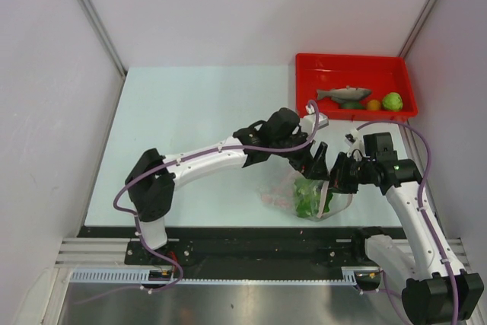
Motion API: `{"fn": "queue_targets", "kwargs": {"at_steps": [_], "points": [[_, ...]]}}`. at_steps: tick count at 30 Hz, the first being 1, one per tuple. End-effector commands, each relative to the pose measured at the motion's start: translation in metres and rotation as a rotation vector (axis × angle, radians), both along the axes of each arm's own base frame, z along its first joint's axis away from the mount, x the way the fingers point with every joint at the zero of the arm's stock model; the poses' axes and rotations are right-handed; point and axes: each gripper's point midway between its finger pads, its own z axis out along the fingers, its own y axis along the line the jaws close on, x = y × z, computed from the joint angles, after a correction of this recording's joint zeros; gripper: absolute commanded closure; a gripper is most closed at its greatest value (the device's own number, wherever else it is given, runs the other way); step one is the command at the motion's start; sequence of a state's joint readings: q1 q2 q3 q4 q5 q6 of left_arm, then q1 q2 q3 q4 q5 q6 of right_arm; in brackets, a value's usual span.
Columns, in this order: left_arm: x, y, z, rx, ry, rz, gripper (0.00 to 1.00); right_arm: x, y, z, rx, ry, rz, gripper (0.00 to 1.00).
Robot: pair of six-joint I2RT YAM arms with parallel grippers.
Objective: Open the zip-top bag and remove the fake food
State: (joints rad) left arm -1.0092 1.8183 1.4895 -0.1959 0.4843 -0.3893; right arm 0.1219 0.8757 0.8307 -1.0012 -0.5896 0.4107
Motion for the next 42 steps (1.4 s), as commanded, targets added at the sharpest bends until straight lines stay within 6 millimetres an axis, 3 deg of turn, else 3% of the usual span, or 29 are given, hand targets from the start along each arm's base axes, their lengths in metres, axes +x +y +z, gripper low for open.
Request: {"fn": "queue_targets", "kwargs": {"at_steps": [1, 8, 10, 11, 12, 15, 18, 19, 22, 25, 28, 33, 37, 42], "points": [[-0.014, -0.003, 0.032, -0.095, -0.004, -0.039, 0.1, 0.003, 0.005, 0.009, 0.031, -0.04, 0.01, 0.97], [-0.003, -0.014, 0.023, -0.046, 0.014, -0.005, 0.11, 0.001, 0.006, 0.01, 0.04, -0.034, 0.01, 0.97], [0.001, -0.014, 0.012, 0.002, 0.034, 0.007, 0.2, 0.0, 0.006, 0.01, 0.042, -0.029, 0.009, 0.95], [0.002, -0.014, 0.009, 0.015, 0.037, 0.01, 0.26, -0.003, 0.006, 0.011, 0.045, -0.021, 0.004, 0.94], [0.004, -0.012, 0.005, 0.032, 0.046, 0.017, 0.48, -0.004, 0.006, 0.011, 0.046, -0.015, -0.005, 0.94], [0.01, -0.009, 0.003, 0.036, 0.031, 0.035, 0.77, -0.012, 0.003, 0.011, 0.039, 0.016, -0.041, 0.82], [0.016, -0.006, 0.008, 0.028, 0.007, 0.049, 0.96, -0.02, -0.001, 0.009, 0.024, 0.053, -0.074, 0.79], [0.016, -0.006, 0.009, 0.026, 0.008, 0.048, 1.0, -0.021, -0.003, 0.007, 0.008, 0.061, -0.09, 0.72], [0.019, -0.005, 0.01, 0.027, 0.004, 0.049, 1.0, -0.025, -0.019, -0.004, -0.074, 0.119, -0.175, 0.55], [0.02, -0.004, 0.015, 0.021, -0.005, 0.051, 1.0, -0.028, -0.04, -0.014, -0.142, 0.182, -0.273, 0.5], [0.02, -0.003, 0.016, 0.024, -0.009, 0.048, 1.0, -0.022, -0.05, -0.009, -0.107, 0.178, -0.335, 0.46], [0.02, -0.005, 0.015, 0.03, -0.006, 0.043, 1.0, -0.013, -0.047, -0.001, -0.044, 0.15, -0.323, 0.46], [0.019, -0.008, 0.019, 0.013, 0.006, 0.036, 1.0, 0.013, -0.041, 0.004, -0.029, 0.058, -0.282, 0.46], [0.018, -0.013, 0.027, -0.016, 0.013, 0.029, 1.0, 0.023, -0.031, -0.016, -0.092, 0.077, -0.212, 0.48]]}}
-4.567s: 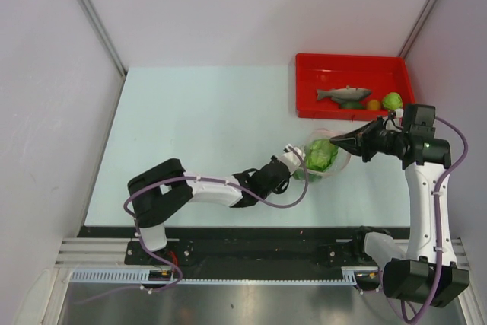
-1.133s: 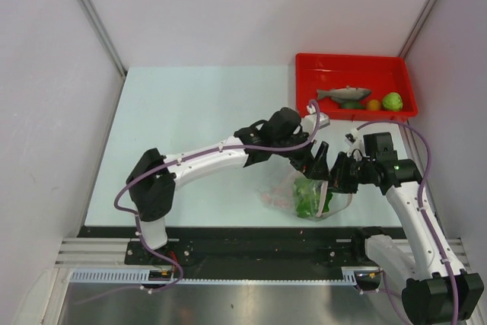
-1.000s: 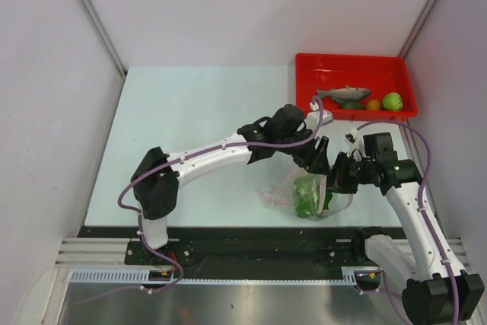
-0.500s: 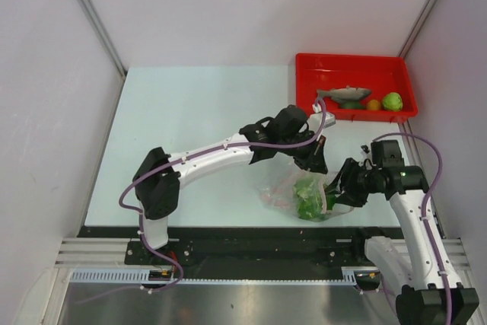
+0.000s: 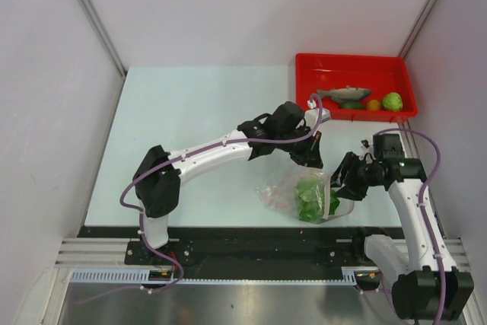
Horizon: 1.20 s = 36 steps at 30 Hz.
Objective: Open the zip-top bag and remove the fake food
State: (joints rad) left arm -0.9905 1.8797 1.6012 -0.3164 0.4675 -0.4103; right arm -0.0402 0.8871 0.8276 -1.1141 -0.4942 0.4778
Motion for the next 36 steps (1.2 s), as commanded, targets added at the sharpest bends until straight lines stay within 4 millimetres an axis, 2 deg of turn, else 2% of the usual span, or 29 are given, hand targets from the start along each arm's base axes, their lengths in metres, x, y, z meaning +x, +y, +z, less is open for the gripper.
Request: {"fn": "queue_targets", "kwargs": {"at_steps": [1, 4, 6, 8, 10, 11, 14, 16, 17, 20, 23, 25, 26, 28, 31, 32, 35, 36], "points": [[0.003, -0.012, 0.028, -0.069, -0.033, -0.014, 1.0, 0.022, 0.005, -0.008, -0.044, -0.071, 0.047, 0.5], [0.006, -0.006, 0.026, -0.047, -0.051, -0.001, 1.0, 0.023, 0.008, -0.024, -0.026, -0.064, 0.048, 0.61], [0.012, 0.0, 0.023, -0.027, -0.067, 0.024, 1.0, 0.026, 0.007, -0.026, -0.031, -0.094, 0.049, 0.62], [0.02, 0.012, 0.012, 0.016, -0.064, 0.063, 1.0, 0.032, 0.007, -0.025, -0.039, -0.143, 0.052, 0.61], [0.032, 0.024, 0.0, 0.071, -0.072, 0.131, 1.0, 0.039, 0.007, -0.019, -0.033, -0.208, 0.051, 0.56], [0.039, 0.031, -0.011, 0.1, -0.065, 0.156, 1.0, 0.037, 0.009, -0.024, -0.024, -0.203, 0.052, 0.54], [0.054, 0.045, -0.043, 0.204, -0.061, 0.218, 1.0, 0.041, 0.014, -0.021, 0.002, -0.222, 0.042, 0.51], [0.06, 0.051, -0.062, 0.25, -0.056, 0.244, 1.0, 0.045, 0.016, -0.018, 0.002, -0.245, 0.037, 0.4], [0.06, 0.052, -0.07, 0.265, -0.042, 0.245, 1.0, 0.045, 0.02, -0.019, 0.009, -0.243, 0.048, 0.33], [0.058, 0.051, -0.088, 0.282, -0.008, 0.236, 1.0, 0.045, 0.025, -0.033, -0.003, -0.19, 0.071, 0.28], [0.054, 0.05, -0.099, 0.286, 0.018, 0.227, 1.0, 0.045, 0.032, -0.044, -0.027, -0.167, 0.11, 0.28], [0.052, 0.049, -0.098, 0.267, 0.017, 0.222, 1.0, 0.049, 0.031, -0.055, -0.067, -0.152, 0.102, 0.33], [0.051, 0.05, -0.1, 0.269, 0.021, 0.224, 1.0, 0.049, 0.031, -0.064, -0.08, -0.118, 0.1, 0.4], [0.05, 0.051, -0.099, 0.261, 0.019, 0.222, 1.0, 0.053, 0.033, -0.072, -0.1, -0.116, 0.1, 0.42], [0.049, 0.053, -0.096, 0.252, 0.017, 0.222, 1.0, 0.058, 0.037, -0.082, -0.139, -0.114, 0.114, 0.38], [0.047, 0.054, -0.096, 0.251, 0.02, 0.219, 1.0, 0.058, 0.037, -0.085, -0.151, -0.109, 0.114, 0.32], [0.047, 0.059, -0.095, 0.249, 0.021, 0.224, 1.0, 0.065, 0.036, -0.093, -0.184, -0.117, 0.098, 0.31], [0.048, 0.06, -0.089, 0.239, 0.012, 0.23, 1.0, 0.066, 0.036, -0.095, -0.188, -0.113, 0.094, 0.31]]}}
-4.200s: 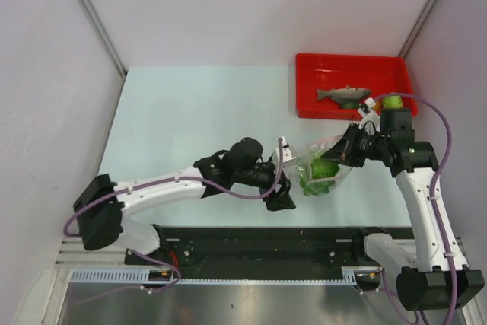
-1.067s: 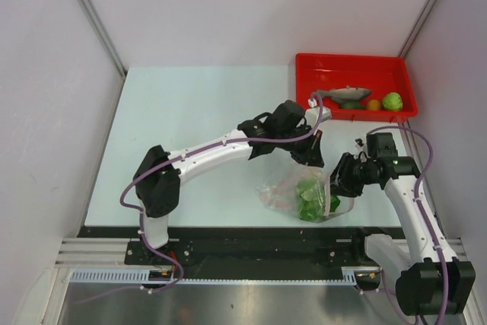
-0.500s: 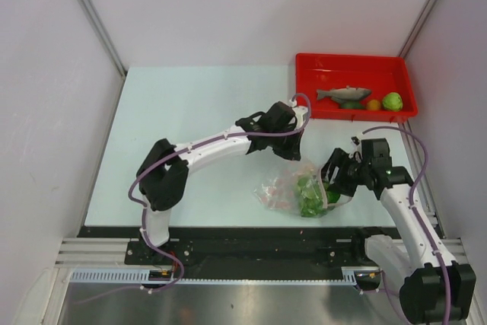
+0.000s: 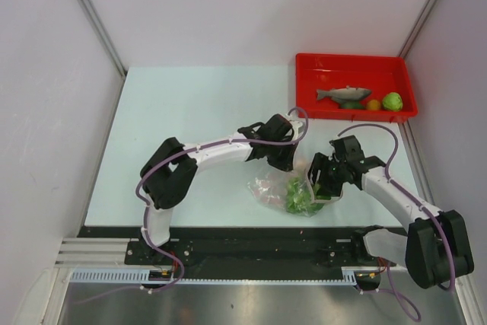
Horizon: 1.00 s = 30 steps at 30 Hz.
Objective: Open the zip-top bag and remove the fake food
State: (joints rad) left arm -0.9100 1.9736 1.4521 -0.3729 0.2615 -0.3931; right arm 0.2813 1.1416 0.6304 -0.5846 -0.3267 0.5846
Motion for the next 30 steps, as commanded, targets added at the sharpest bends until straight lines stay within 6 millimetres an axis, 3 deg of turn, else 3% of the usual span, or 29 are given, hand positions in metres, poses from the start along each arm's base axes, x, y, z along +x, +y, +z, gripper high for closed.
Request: {"fn": "queue_targets", "kwargs": {"at_steps": [1, 3, 7, 10, 12, 13, 17, 23, 24, 27, 30], "points": [[0.004, 0.0, 0.035, -0.086, -0.048, 0.009, 1.0, 0.025, -0.009, -0.011, -0.076, -0.074, -0.077, 0.32], [0.005, 0.005, 0.036, -0.09, -0.038, 0.017, 1.0, 0.031, -0.009, -0.006, -0.071, -0.104, -0.089, 0.35], [0.008, 0.012, 0.04, -0.103, -0.035, 0.034, 1.0, 0.037, -0.007, 0.032, -0.03, -0.266, -0.079, 0.32], [0.01, 0.015, 0.044, -0.115, -0.034, 0.039, 1.0, 0.034, -0.006, 0.046, -0.017, -0.325, -0.051, 0.34], [0.012, 0.017, 0.047, -0.118, -0.036, 0.041, 1.0, 0.029, -0.007, 0.045, -0.017, -0.308, -0.056, 0.6], [0.012, 0.018, 0.049, -0.12, -0.038, 0.042, 1.0, 0.028, -0.008, 0.044, -0.019, -0.298, -0.059, 0.61], [0.013, 0.02, 0.05, -0.123, -0.029, 0.039, 1.0, 0.033, -0.006, 0.029, -0.039, -0.26, -0.038, 0.46], [0.011, 0.023, 0.051, -0.116, -0.024, 0.03, 1.0, 0.052, 0.006, 0.018, -0.024, -0.281, 0.008, 0.42], [0.01, 0.024, 0.05, -0.114, -0.022, 0.028, 1.0, 0.053, 0.008, 0.012, -0.025, -0.265, 0.018, 0.41], [0.008, 0.028, 0.047, -0.108, -0.019, 0.034, 1.0, 0.055, 0.014, -0.006, -0.032, -0.221, 0.039, 0.26], [0.013, 0.034, 0.047, -0.106, -0.016, 0.06, 1.0, 0.056, 0.016, -0.022, -0.046, -0.182, 0.041, 0.23]]}}
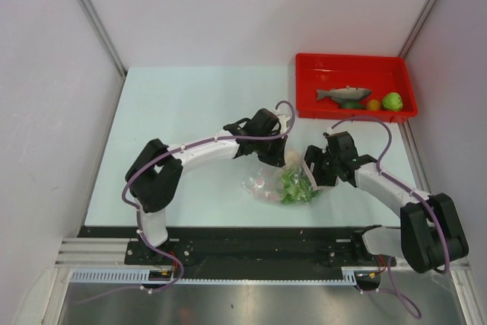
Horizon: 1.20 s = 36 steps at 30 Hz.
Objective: Open the zip-top bag and remove the fake food
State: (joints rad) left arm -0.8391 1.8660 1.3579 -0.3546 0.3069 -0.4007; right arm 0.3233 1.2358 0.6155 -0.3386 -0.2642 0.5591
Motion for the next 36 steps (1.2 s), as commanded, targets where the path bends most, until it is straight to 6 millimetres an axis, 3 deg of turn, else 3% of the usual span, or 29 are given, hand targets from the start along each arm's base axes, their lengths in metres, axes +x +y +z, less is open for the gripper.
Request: {"fn": "queue_targets", "kwargs": {"at_steps": [1, 2, 5, 6, 7, 8, 9, 11, 13, 14, 18, 19, 20, 22, 27, 31, 36], "points": [[0.006, 0.006, 0.028, -0.059, -0.029, 0.022, 0.99, 0.018, 0.004, -0.013, -0.02, -0.031, 0.004, 0.23], [0.012, 0.01, 0.029, -0.064, -0.027, 0.04, 0.97, 0.019, 0.004, -0.016, -0.021, -0.027, -0.001, 0.25], [0.023, 0.016, 0.039, -0.101, -0.018, 0.067, 0.9, 0.024, 0.007, -0.024, -0.013, -0.017, 0.0, 0.45], [0.024, 0.016, 0.044, -0.119, -0.017, 0.065, 0.86, 0.024, 0.011, -0.026, 0.009, -0.009, 0.011, 0.61], [0.028, 0.017, 0.048, -0.132, -0.022, 0.074, 0.81, 0.025, 0.013, -0.026, 0.018, -0.009, 0.016, 0.69], [0.033, 0.019, 0.051, -0.138, -0.023, 0.09, 0.7, 0.025, 0.014, -0.025, 0.024, -0.013, 0.026, 0.76], [0.037, 0.02, 0.056, -0.146, -0.031, 0.097, 0.66, 0.024, 0.016, -0.023, 0.031, -0.015, 0.034, 0.86], [0.046, 0.025, 0.058, -0.15, -0.03, 0.124, 0.52, 0.024, 0.016, -0.016, 0.035, -0.04, 0.057, 0.89], [0.058, 0.029, 0.058, -0.151, -0.032, 0.152, 0.27, 0.021, 0.016, -0.007, 0.046, -0.05, 0.069, 0.96], [0.063, 0.031, 0.057, -0.151, -0.033, 0.162, 0.24, 0.019, 0.017, -0.004, 0.049, -0.054, 0.083, 0.99], [0.092, 0.036, 0.054, -0.141, -0.012, 0.251, 0.21, 0.0, 0.016, 0.005, 0.047, -0.039, 0.125, 1.0], [0.099, 0.038, 0.052, -0.129, -0.013, 0.276, 0.15, -0.002, 0.015, 0.007, 0.043, -0.04, 0.128, 1.0], [0.108, 0.04, 0.038, -0.09, -0.009, 0.308, 0.14, -0.003, 0.014, 0.012, 0.044, -0.056, 0.133, 1.0], [0.12, 0.038, 0.039, -0.065, -0.023, 0.329, 0.11, -0.006, 0.015, 0.014, 0.047, -0.061, 0.154, 1.0], [0.146, 0.036, 0.016, 0.026, -0.047, 0.367, 0.07, -0.007, 0.019, 0.022, 0.071, -0.082, 0.173, 1.0], [0.143, 0.03, 0.001, 0.039, -0.035, 0.282, 0.06, -0.008, 0.02, 0.026, 0.08, -0.092, 0.18, 1.0], [0.121, 0.017, -0.018, -0.031, 0.053, 0.179, 0.1, -0.009, 0.019, 0.028, 0.084, -0.093, 0.176, 1.0]]}}
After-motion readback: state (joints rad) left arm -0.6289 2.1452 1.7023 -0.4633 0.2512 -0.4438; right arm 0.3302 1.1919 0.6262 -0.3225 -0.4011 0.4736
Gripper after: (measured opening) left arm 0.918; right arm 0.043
